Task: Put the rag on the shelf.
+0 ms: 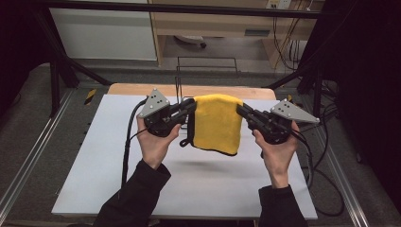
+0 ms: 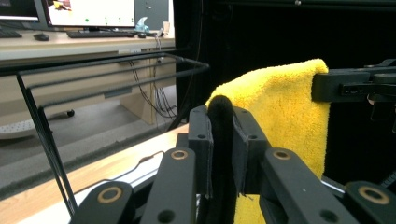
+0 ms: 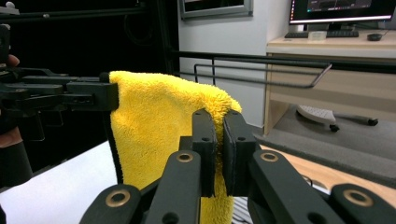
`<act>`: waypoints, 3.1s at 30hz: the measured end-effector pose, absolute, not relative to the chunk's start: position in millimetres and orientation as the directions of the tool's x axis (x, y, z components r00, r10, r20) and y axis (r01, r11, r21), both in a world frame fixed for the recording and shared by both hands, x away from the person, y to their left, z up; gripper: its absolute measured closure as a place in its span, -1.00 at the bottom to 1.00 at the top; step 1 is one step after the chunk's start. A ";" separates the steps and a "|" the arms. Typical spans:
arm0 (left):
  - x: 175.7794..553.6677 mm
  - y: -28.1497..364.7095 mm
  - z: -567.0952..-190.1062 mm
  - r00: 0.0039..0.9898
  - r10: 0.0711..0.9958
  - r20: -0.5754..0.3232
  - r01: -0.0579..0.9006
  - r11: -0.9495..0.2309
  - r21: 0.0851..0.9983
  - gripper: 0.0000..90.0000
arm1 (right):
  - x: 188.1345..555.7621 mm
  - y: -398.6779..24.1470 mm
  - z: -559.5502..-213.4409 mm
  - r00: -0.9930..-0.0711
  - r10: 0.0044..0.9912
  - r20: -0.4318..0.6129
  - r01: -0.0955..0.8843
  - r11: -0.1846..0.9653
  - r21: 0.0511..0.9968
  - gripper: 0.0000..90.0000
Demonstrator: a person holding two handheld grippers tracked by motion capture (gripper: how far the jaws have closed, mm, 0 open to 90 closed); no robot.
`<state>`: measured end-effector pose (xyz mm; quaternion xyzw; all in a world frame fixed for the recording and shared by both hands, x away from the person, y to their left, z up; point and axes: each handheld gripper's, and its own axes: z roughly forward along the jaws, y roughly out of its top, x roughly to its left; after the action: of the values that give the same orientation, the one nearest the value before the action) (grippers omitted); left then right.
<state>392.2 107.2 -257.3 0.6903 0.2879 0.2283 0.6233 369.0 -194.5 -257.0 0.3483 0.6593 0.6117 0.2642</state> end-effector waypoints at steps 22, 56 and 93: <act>403.5 113.5 -211.7 0.710 0.704 -0.017 0.025 -0.002 1.000 0.76 | 382.3 -185.2 -210.5 -0.615 0.788 0.033 0.036 -0.014 0.999 0.89; 441.9 122.6 -140.9 0.681 0.733 -0.008 -0.045 0.053 0.998 0.76 | 420.8 -168.6 -140.6 -0.590 0.807 -0.018 -0.073 -0.031 0.997 0.89; 503.3 120.2 -105.3 0.637 0.770 0.025 -0.077 0.032 0.996 0.76 | 486.1 -160.4 -107.2 -0.541 0.841 -0.025 -0.114 -0.044 0.993 0.89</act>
<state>503.3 120.2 -105.3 0.6175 0.2805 0.3203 0.6614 486.1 -160.4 -107.2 0.3098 0.5869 0.6526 0.3656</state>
